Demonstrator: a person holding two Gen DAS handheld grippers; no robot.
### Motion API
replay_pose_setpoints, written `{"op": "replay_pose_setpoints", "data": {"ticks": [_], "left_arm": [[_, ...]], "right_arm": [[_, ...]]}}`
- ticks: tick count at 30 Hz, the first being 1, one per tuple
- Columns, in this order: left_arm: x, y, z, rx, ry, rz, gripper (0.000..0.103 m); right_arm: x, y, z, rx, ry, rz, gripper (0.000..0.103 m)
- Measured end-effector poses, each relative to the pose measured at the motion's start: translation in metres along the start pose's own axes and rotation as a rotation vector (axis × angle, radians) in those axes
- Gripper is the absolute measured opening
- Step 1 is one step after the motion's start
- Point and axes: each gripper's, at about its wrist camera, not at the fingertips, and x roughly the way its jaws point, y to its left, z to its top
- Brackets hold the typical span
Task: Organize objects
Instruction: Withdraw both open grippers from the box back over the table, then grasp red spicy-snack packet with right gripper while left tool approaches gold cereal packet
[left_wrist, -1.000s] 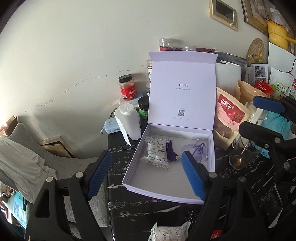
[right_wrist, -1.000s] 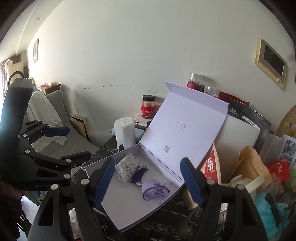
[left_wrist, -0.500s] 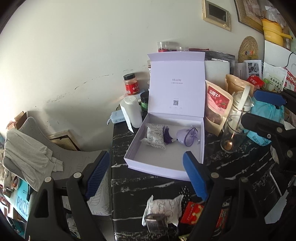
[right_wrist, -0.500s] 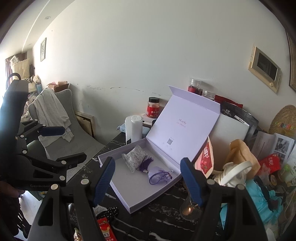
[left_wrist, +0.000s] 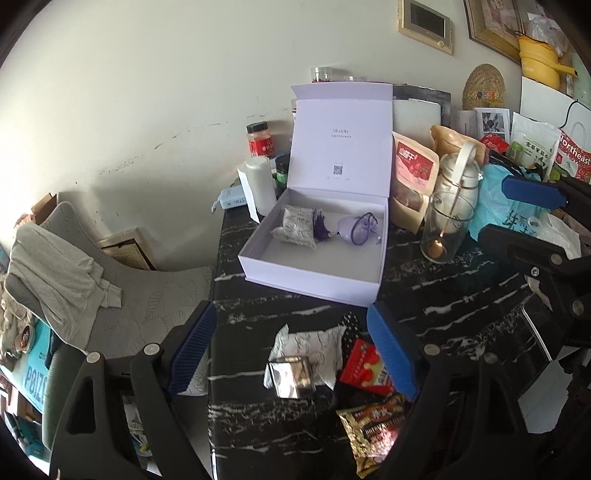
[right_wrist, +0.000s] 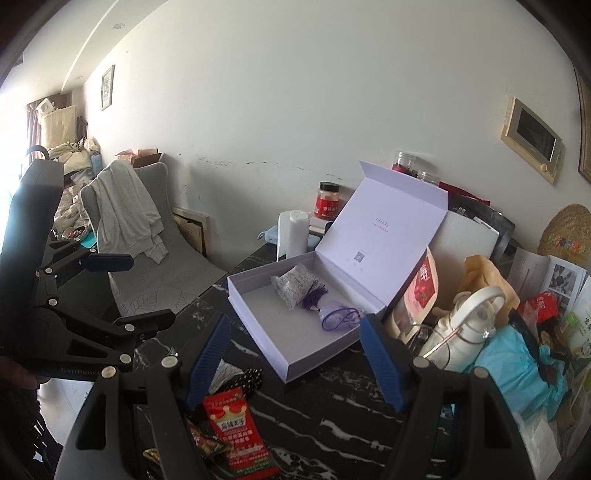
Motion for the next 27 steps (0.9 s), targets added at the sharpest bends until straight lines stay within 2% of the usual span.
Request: {"op": "replay_pose_setpoints", "data": {"ticks": [12, 27], "left_arm": [[-0.005, -0.02, -0.06, -0.047, 0.058, -0.031, 0.084], [0.026, -0.037, -0.109, -0.088, 0.151, -0.078, 0.084]], "right_arm": [[0.004, 0.012, -0.054, 0.003, 0.083, 0.06, 0.073], [0.03, 0.01, -0.109, 0.01, 0.198, 0.128, 0.073]]}}
